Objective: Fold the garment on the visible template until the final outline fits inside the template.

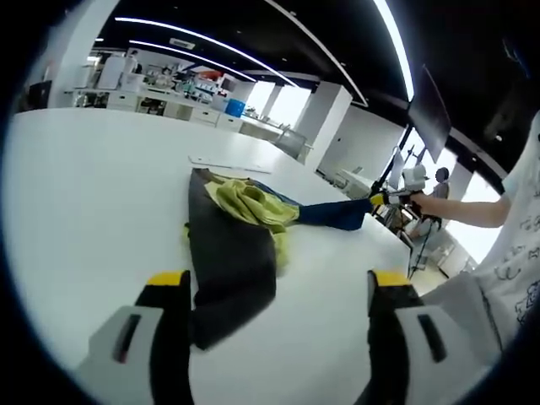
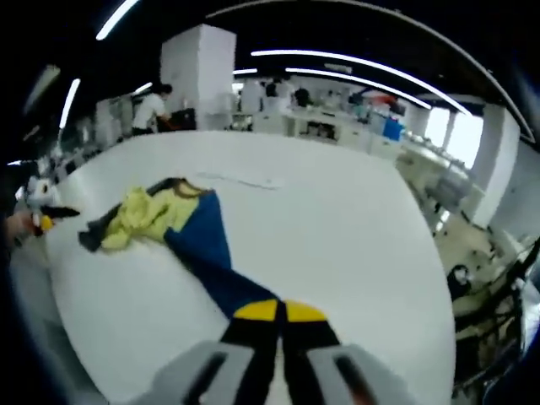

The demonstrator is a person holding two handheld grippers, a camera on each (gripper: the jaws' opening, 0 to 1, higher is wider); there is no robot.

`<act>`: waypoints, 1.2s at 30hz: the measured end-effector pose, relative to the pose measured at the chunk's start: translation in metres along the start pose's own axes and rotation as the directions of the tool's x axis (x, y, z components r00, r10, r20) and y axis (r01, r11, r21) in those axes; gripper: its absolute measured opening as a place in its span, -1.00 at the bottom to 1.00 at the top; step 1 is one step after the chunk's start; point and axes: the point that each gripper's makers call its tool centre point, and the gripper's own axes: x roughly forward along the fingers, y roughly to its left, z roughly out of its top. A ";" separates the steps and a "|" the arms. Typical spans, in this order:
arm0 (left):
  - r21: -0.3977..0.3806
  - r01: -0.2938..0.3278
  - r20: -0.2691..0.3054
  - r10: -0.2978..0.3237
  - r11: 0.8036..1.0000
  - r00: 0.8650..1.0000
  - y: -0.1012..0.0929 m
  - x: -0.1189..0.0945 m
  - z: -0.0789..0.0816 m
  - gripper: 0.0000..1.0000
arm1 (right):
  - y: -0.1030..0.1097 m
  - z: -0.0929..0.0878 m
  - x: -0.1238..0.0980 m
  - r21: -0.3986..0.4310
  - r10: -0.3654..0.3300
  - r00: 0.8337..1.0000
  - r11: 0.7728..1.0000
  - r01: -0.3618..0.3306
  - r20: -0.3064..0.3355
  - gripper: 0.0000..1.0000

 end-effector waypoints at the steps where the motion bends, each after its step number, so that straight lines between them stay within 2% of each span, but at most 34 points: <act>1: 0.000 0.001 0.000 -0.001 1.000 1.000 0.000 0.001 0.000 0.66 | 0.003 -0.002 -0.002 -0.026 -0.003 1.000 1.000 0.003 -0.004 -1.00; 3: 0.000 0.003 -0.002 -0.003 1.000 1.000 -0.001 0.001 -0.001 0.66 | 0.010 -0.009 -0.006 -0.073 -0.012 1.000 0.997 0.011 -0.008 -1.00; 9: -0.001 0.008 -0.005 -0.008 1.000 1.000 -0.002 0.002 -0.002 0.66 | 0.042 -0.039 -0.018 -0.101 0.008 1.000 0.995 -0.011 -0.030 -1.00; 14: 0.001 0.010 -0.011 -0.010 1.000 1.000 -0.001 0.004 -0.002 0.66 | 0.072 -0.072 -0.019 -0.081 0.044 0.996 0.995 -0.050 -0.079 -1.00; 20: 0.000 0.015 -0.011 -0.015 1.000 1.000 -0.003 0.006 -0.002 0.66 | 0.093 -0.099 -0.015 -0.035 0.065 0.990 0.997 -0.070 -0.127 -1.00; 28: -0.003 0.012 -0.014 -0.012 1.000 1.000 -0.002 0.004 -0.003 0.66 | 0.106 -0.120 -0.006 -0.001 0.091 0.980 0.996 -0.092 -0.179 -1.00; 34: -0.005 0.008 -0.010 -0.008 1.000 1.000 -0.001 0.003 -0.002 0.66 | 0.108 -0.121 -0.008 0.032 0.117 0.975 0.993 -0.113 -0.188 -1.00; 36: -0.003 0.007 -0.011 -0.007 1.000 1.000 -0.001 0.002 -0.002 0.66 | 0.105 -0.115 -0.010 0.064 0.113 0.982 0.993 -0.104 -0.154 -0.80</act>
